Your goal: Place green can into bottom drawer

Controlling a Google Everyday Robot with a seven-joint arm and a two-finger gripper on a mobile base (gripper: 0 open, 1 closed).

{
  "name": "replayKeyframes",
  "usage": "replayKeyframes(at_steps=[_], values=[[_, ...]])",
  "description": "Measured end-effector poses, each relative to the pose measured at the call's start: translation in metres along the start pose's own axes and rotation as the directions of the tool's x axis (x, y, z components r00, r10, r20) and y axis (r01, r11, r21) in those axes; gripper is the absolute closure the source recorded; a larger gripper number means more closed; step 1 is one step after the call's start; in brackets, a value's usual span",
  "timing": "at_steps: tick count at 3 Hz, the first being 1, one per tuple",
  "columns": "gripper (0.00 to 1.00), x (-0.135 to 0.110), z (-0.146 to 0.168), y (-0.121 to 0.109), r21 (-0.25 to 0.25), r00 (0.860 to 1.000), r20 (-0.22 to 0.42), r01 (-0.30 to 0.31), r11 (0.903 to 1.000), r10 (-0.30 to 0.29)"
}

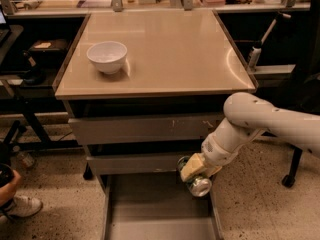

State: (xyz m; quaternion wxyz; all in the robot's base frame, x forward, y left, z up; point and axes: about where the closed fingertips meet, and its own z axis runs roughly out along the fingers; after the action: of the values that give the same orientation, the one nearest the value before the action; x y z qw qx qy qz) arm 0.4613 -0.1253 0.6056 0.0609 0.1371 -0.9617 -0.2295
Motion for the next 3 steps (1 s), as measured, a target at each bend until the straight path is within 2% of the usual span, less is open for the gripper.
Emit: replayKeyframes(at_steps=[1, 2, 3], values=[[1.00, -0.006, 0.048, -0.018, -0.075, 0.998, -0.001, -0.064, 0.9951, 0.064], [1.00, -0.006, 0.048, -0.018, -0.075, 0.998, -0.001, -0.064, 0.9951, 0.064], [1.00, -0.003, 0.079, -0.025, -0.133, 0.995, -0.019, -0.098, 0.9862, 0.097]])
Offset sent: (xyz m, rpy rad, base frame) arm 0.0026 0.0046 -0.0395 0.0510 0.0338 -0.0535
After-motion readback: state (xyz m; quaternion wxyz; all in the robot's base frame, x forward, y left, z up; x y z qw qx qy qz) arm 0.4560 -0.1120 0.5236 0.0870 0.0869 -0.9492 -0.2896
